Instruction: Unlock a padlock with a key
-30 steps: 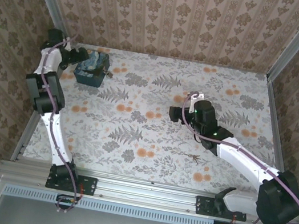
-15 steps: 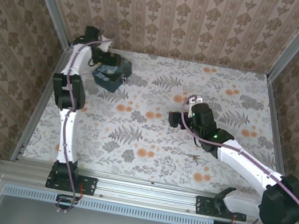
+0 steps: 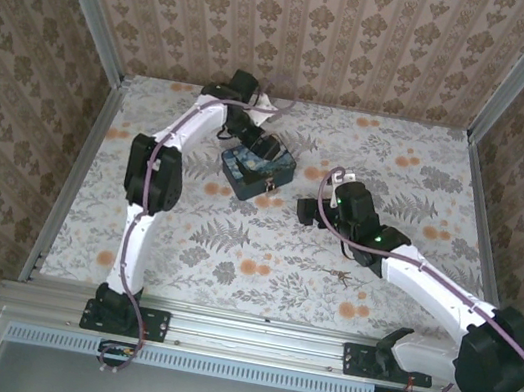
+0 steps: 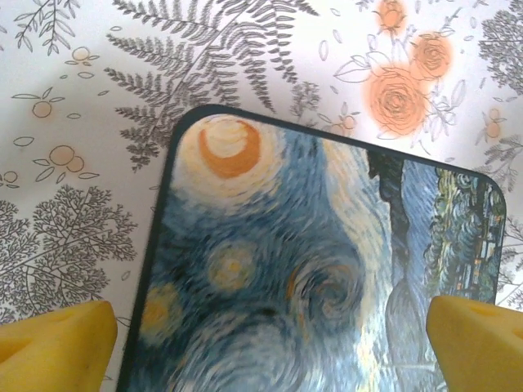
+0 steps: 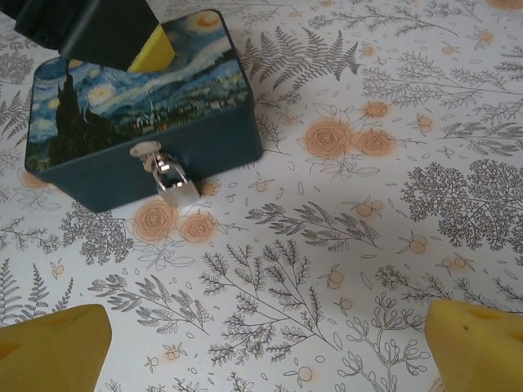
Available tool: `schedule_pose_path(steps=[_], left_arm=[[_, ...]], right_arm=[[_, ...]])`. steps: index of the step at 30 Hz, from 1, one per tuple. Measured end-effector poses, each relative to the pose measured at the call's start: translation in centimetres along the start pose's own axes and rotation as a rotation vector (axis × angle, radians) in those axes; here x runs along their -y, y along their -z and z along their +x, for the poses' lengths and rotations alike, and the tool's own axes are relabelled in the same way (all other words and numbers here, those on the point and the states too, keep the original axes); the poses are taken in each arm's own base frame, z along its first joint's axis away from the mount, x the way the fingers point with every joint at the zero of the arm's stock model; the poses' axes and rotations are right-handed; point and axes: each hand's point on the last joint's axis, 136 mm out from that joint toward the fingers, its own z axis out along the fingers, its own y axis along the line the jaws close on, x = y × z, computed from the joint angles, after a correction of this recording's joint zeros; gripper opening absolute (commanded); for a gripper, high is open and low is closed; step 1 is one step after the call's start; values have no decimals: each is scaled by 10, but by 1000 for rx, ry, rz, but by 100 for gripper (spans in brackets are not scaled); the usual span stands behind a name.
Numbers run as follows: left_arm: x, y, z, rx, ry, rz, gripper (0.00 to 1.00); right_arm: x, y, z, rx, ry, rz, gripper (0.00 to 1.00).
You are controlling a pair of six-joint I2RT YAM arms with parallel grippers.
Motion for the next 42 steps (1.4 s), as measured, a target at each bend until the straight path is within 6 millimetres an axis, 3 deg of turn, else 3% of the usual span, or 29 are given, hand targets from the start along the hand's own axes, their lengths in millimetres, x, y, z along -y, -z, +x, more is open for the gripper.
schedule_pose_path(steps=[2, 5, 8, 11, 13, 15, 18, 21, 25, 27, 31, 34, 39, 42], left_arm=[[-7, 9, 7, 11, 15, -41, 98], [-46, 39, 27, 65, 125, -144, 98], [-103, 93, 47, 183, 299, -274, 96], [-150, 167, 65, 325, 436, -407, 96], [-156, 208, 65, 398, 470, -471, 95], [-142, 235, 57, 451, 482, -502, 96], [-107, 249, 52, 492, 535, -510, 96], [-74, 225, 76, 462, 634, -460, 95], [-47, 157, 123, 311, 782, -384, 94], [-34, 123, 130, 233, 810, -342, 93], [-13, 69, 117, 164, 806, -259, 92], [-12, 41, 96, 158, 799, -222, 92], [-20, 20, 63, 189, 750, -190, 88], [-15, 14, 39, 208, 676, -145, 85]], right_arm=[[0, 4, -3, 13, -2, 0, 100], [1, 12, -10, 41, -8, -4, 100], [3, 18, -10, 56, -11, -4, 100], [4, 18, -7, 52, -10, 0, 100], [5, 18, -7, 51, -10, 2, 100], [7, 16, -6, 46, -12, 8, 100], [14, 3, -1, 3, -20, 26, 100], [15, -19, -3, -70, -33, 17, 100], [3, -49, -23, -112, -45, -27, 100], [-3, -58, -29, -118, -48, -49, 100], [-12, -71, -38, -123, -53, -76, 100], [-13, -74, -45, -116, -64, -79, 100], [-8, -74, -47, -114, -84, -69, 100], [1, -73, -43, -124, -104, -53, 100]])
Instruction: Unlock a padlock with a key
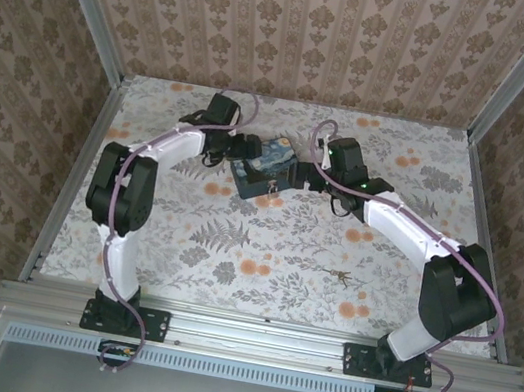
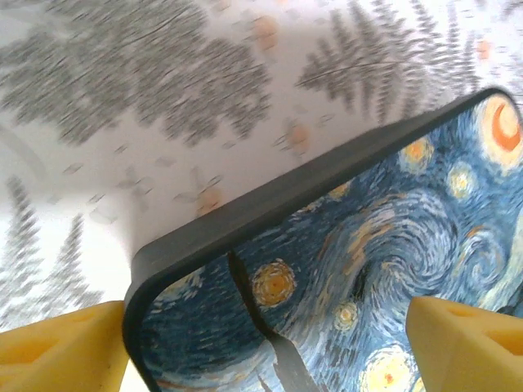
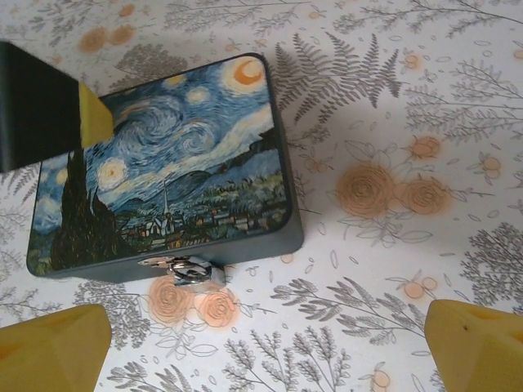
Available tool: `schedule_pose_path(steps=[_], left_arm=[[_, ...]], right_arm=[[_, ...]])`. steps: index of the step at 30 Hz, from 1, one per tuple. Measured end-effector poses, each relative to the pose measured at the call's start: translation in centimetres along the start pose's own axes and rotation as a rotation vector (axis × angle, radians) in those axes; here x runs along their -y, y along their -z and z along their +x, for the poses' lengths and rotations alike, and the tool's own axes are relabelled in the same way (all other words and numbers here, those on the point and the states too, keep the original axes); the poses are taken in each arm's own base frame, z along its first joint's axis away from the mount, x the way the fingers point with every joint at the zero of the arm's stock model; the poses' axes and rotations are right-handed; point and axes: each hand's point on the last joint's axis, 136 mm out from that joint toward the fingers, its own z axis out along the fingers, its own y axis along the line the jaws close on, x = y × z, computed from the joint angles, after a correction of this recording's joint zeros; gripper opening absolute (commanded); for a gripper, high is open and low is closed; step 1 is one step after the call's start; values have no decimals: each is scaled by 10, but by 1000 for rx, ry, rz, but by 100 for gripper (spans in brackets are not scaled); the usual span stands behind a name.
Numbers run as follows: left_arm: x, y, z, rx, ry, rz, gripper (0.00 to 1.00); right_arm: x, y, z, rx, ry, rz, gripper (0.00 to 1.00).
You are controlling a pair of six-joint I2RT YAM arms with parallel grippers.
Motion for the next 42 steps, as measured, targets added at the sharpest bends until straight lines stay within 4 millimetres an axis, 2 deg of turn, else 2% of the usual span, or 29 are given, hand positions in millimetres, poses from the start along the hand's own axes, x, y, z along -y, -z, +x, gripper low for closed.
schedule_pose_path(steps=[3, 6, 8, 11, 13, 17, 19, 22, 25, 28, 33, 36, 42], left_arm=[[26, -9, -6, -6, -94, 76, 85], [57, -16, -1, -29, -199, 144, 86], [79, -20, 8, -50, -262, 176, 86], [96, -23, 25, -83, -297, 196, 86], [96, -25, 36, -102, -296, 203, 87], [81, -30, 53, -149, -262, 192, 87], [76, -31, 56, -159, -250, 188, 87], [80, -31, 54, -152, -249, 204, 87], [86, -30, 53, -145, -244, 231, 85], [91, -29, 51, -141, -234, 255, 85], [93, -27, 54, -141, -216, 272, 85], [88, -18, 63, -147, -205, 268, 85], [83, 10, 87, -164, -187, 264, 85]], right_arm=[[13, 3, 9, -19, -31, 23, 100], [27, 9, 15, -33, -68, 49, 100], [36, 13, 17, -34, -91, 67, 100], [50, 17, 16, -33, -131, 87, 97], [58, 18, 14, -30, -152, 90, 97], [69, 11, 16, -52, -181, 84, 97], [73, -1, 18, -80, -195, 74, 97], [75, -25, 23, -131, -207, 53, 95], [71, -46, 25, -170, -208, 21, 93], [65, -60, 22, -185, -206, -24, 90], [50, -61, 21, -194, -195, -79, 87], [43, -60, 24, -200, -187, -95, 87], [18, -33, 54, -244, -185, -142, 87]])
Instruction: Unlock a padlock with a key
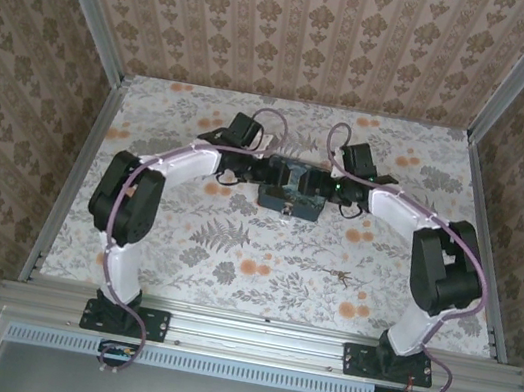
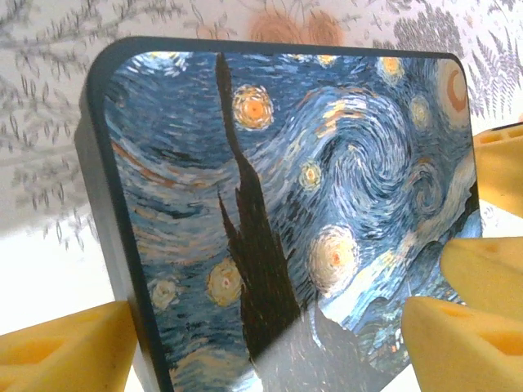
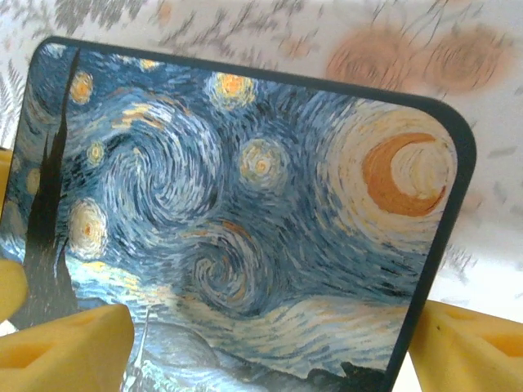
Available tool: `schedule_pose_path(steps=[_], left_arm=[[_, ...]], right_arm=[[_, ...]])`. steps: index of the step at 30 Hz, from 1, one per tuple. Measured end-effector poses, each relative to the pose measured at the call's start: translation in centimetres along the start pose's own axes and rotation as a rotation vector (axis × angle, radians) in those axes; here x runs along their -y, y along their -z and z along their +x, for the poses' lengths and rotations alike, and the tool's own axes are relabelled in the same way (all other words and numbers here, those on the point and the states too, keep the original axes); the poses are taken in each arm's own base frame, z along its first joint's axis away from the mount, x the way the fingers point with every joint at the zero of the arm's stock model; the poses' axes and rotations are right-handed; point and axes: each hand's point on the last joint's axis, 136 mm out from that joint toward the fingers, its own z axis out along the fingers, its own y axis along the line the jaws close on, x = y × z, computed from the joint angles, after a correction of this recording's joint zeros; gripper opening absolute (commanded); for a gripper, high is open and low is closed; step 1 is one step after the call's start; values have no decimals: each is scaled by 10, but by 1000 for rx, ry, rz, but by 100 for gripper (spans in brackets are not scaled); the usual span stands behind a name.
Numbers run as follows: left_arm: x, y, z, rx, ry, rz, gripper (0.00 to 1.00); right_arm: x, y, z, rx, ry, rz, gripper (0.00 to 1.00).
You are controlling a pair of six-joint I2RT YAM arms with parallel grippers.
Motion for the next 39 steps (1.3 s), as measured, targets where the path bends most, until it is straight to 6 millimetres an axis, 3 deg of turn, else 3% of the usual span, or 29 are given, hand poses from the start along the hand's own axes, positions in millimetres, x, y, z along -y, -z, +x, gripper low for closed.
schedule_pose_path(steps=[7, 17, 24, 26, 29, 33, 35, 39], left_arm=[[5, 21, 29, -11, 18, -18, 84], [0, 16, 51, -56, 78, -53, 85], [-5, 29, 60, -51, 101, -85, 90], [-5, 39, 56, -29, 101, -96, 91], [-12, 64, 48, 23, 113, -131, 91], [-20, 96, 44, 73, 95, -213, 89], [-16, 102, 52, 54, 58, -259, 89], [22, 94, 82, -17, -64, -289, 88]], right_arm=[[-20, 12, 24, -24, 3, -33, 88], [-18, -2, 34, -70, -35, -41, 88], [-26, 0, 38, -81, -26, -56, 93], [-23, 8, 37, -82, -34, -54, 93], [-12, 37, 22, -33, -66, -44, 92], [8, 81, 12, 56, -113, -14, 78], [18, 90, 29, 46, -148, 7, 70], [44, 90, 95, -73, -243, 71, 64]])
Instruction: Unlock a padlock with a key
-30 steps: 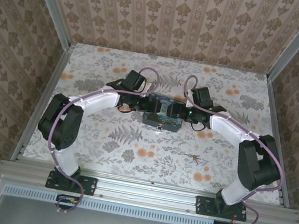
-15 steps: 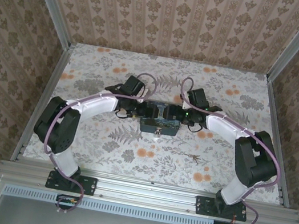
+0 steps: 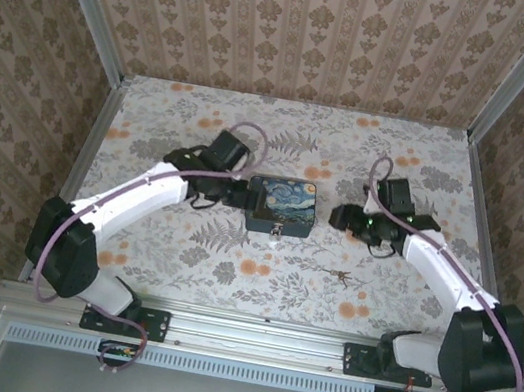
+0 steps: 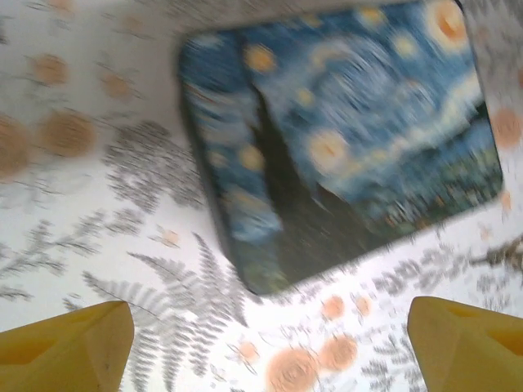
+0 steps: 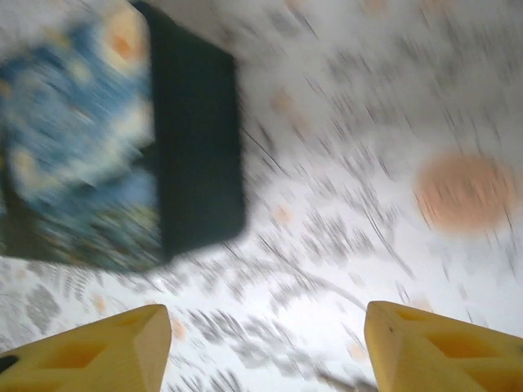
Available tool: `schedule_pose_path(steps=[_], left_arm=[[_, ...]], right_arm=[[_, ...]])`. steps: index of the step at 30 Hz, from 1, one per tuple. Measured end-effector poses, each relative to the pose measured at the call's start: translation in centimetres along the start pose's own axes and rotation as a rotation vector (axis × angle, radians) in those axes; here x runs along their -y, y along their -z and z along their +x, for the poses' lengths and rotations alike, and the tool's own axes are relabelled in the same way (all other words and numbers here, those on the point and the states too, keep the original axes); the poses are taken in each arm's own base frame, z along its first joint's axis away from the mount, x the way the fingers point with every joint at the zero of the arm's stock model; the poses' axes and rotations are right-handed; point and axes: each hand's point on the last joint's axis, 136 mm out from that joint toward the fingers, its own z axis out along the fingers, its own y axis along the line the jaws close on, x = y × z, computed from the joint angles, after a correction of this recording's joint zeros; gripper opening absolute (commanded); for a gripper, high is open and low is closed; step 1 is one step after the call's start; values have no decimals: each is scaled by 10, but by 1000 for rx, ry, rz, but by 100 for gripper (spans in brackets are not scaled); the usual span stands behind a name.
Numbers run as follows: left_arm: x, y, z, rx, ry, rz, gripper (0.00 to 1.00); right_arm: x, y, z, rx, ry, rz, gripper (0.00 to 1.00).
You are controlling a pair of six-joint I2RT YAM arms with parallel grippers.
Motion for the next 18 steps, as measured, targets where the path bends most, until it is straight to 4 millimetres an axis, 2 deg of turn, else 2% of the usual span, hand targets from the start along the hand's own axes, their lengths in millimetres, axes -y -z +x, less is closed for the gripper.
schedule_pose_path(steps=[2, 4, 7, 12, 15, 18], left_arm=[[22, 0, 19, -31, -57, 2, 88], [41, 0, 39, -65, -96, 12, 88], [54, -4, 58, -92, -95, 34, 86], [54, -24, 81, -149, -43, 50, 86], [53, -31, 81, -157, -6, 66, 86], [51, -33, 73, -143, 34, 90, 85]], right_arm=[[16, -2, 28, -56, -39, 31, 63], [26, -1, 49, -81, -66, 44, 62], [32, 1, 64, -85, -79, 40, 61], [36, -6, 72, -99, -83, 31, 60], [36, -12, 68, -94, -76, 27, 60], [35, -18, 66, -95, -60, 24, 57]])
